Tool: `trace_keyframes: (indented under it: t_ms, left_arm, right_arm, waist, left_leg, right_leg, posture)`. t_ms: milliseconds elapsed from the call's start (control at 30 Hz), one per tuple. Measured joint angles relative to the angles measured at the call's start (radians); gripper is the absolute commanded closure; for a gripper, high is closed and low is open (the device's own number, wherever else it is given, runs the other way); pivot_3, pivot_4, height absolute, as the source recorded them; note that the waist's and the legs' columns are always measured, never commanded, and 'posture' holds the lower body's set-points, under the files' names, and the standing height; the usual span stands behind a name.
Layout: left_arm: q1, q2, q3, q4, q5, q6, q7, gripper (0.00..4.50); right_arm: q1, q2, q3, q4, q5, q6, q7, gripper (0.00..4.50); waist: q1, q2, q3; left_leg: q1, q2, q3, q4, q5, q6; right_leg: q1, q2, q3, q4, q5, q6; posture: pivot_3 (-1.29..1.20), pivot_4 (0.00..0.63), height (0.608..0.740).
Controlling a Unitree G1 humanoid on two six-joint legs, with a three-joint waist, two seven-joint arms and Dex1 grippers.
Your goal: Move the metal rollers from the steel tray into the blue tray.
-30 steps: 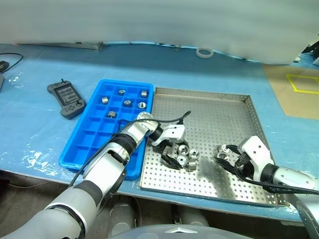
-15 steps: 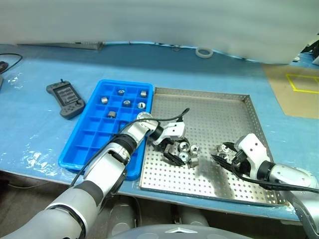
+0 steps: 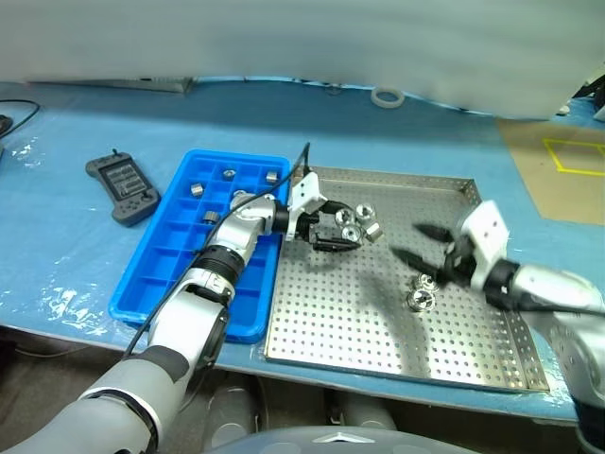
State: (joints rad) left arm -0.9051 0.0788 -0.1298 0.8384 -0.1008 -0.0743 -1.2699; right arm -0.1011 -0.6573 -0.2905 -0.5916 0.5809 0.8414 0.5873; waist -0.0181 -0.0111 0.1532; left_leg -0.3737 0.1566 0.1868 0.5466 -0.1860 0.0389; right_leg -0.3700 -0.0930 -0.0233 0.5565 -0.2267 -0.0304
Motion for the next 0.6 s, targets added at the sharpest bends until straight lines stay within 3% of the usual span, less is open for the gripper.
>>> trace_keyframes:
  t_ms: [200,333,467,600]
  left_arm:
    - [0.038,0.008,0.023,-0.018,-0.007,0.019,0.089,0.52]
    - [0.022,-0.027,0.042,-0.017,-0.014,0.017,0.172,0.52]
    - [-0.005,-0.065,0.071,-0.017,-0.036,0.013,0.251,0.52]
    - [-0.002,-0.068,0.092,-0.037,-0.077,0.010,0.256,0.52]
  right_arm:
    - [-0.157,0.115,-0.063,0.025,0.204,0.210,-0.168,1.29]
    - [-0.276,0.263,-0.138,0.060,0.412,0.289,-0.353,1.29]
    - [-0.313,0.306,-0.179,0.093,0.597,0.306,-0.527,1.29]
    - [-0.294,0.306,-0.177,0.171,0.616,0.313,-0.676,1.29]
  waist:
    - [0.008,0.000,0.000]
    - [0.008,0.000,0.000]
    - [0.012,0.000,0.000]
    - [0.011,0.000,0.000]
  left_leg:
    - [-0.002,0.000,0.002,0.000,0.000,0.000]
    - [-0.002,0.000,0.006,0.001,0.000,0.001]
    - [-0.001,0.001,0.009,0.000,0.000,0.000]
    - [-0.001,0.001,0.010,-0.001,0.002,-0.002]
  right_leg:
    - [-0.001,0.000,-0.001,0.000,0.000,0.000]
    - [-0.003,-0.001,0.001,0.001,0.000,0.000]
    - [-0.003,-0.001,0.003,0.002,0.000,0.000]
    - [-0.005,-0.001,0.004,0.002,0.000,0.000]
  posture:
    - [-0.33,0.150,0.740]
    - [-0.34,0.150,0.740]
    - [-0.34,0.150,0.740]
    - [-0.34,0.150,0.740]
